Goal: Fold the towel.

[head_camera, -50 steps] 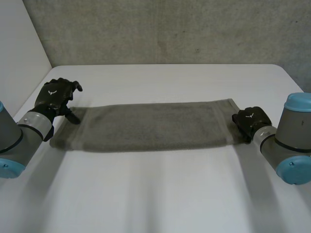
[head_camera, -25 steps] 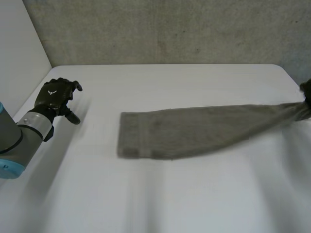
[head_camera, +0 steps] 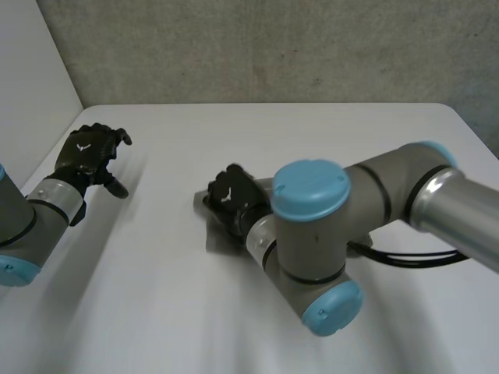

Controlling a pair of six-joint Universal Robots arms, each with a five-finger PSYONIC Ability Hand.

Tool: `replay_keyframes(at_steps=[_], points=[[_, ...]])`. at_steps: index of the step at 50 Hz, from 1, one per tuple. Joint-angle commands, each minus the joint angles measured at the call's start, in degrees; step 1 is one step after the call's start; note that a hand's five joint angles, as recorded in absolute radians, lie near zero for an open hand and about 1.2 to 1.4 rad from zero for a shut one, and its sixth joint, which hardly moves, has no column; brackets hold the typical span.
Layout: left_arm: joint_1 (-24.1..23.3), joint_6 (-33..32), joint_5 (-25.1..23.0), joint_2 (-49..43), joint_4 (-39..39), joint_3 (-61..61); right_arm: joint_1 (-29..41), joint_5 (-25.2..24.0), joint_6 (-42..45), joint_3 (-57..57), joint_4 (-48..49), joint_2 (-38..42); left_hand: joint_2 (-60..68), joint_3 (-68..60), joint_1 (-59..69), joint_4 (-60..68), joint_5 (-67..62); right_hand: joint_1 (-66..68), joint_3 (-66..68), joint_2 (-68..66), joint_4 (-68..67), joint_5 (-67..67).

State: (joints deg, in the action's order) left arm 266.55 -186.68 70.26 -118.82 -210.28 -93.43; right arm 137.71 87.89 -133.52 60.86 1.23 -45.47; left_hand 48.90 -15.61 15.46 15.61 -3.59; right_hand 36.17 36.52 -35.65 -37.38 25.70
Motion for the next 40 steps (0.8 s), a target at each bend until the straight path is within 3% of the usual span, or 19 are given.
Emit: replay_keyframes(at_steps=[1, 8, 11, 15, 17, 23, 34, 38, 40], points=[[0.02, -0.26, -0.12, -0.44, -0.04, 0.09, -3.66, 5.61, -0.78, 0.49, -0.09, -1.45, -36.67, 3.38, -3.23, -3.37, 1.36, -26.17, -26.52, 25.65, 27.38, -25.7], [-0.07, -0.44, -0.12, -0.53, -0.04, 0.09, -10.53, 7.12, -2.54, 6.47, 0.44, -7.79, -36.67, 3.38, -3.23, -3.37, 1.36, -26.17, -26.52, 25.65, 27.38, -25.7], [-0.16, -0.44, -0.12, -0.53, -0.04, 0.0, -14.4, 6.86, -7.72, 11.3, 1.67, -11.13, -36.67, 3.38, -3.23, -3.37, 1.36, -26.17, -26.52, 25.65, 27.38, -25.7], [-0.24, -0.44, -0.12, -0.71, -0.04, -0.08, -20.11, 3.69, -17.13, 18.95, 3.86, -14.12, -36.67, 3.38, -3.23, -3.37, 1.36, -26.17, -26.52, 25.65, 27.38, -25.7], [-0.33, -0.44, -0.12, -0.79, -0.04, -0.08, -23.34, -0.41, -21.5, 22.62, 4.22, -14.47, -36.84, 3.55, -3.4, -3.54, 1.52, -24.96, -25.3, 24.43, 26.16, -24.48], [-1.12, -0.52, -0.21, -1.15, -0.04, -0.35, -27.67, -4.22, -24.69, 27.12, 4.39, -14.03, -36.84, 3.55, -3.4, -3.54, 1.52, -19.53, -19.88, 19.01, 20.74, -19.06], [-2.27, -0.61, -0.12, -1.32, -0.04, -0.52, -31.1, -5.97, -25.13, 29.41, 8.61, -11.83, -36.84, 3.55, -3.4, -3.54, 1.53, 18.82, 18.47, -19.34, -17.61, 19.3], [-2.27, -0.52, -0.12, -1.06, -0.13, -1.05, -31.88, -5.62, -24.6, 28.97, 8.17, -12.18, -36.84, 3.55, -3.4, -3.54, 1.52, 41.31, 40.96, -41.83, -40.1, 41.78], [-2.27, -0.61, -0.12, -0.97, -0.22, -1.05, -32.58, -5.62, -24.42, 28.79, 7.91, -12.79, -37.01, 3.72, -3.57, -3.71, 1.69, 43.8, 43.45, -44.32, -42.59, 44.28]])
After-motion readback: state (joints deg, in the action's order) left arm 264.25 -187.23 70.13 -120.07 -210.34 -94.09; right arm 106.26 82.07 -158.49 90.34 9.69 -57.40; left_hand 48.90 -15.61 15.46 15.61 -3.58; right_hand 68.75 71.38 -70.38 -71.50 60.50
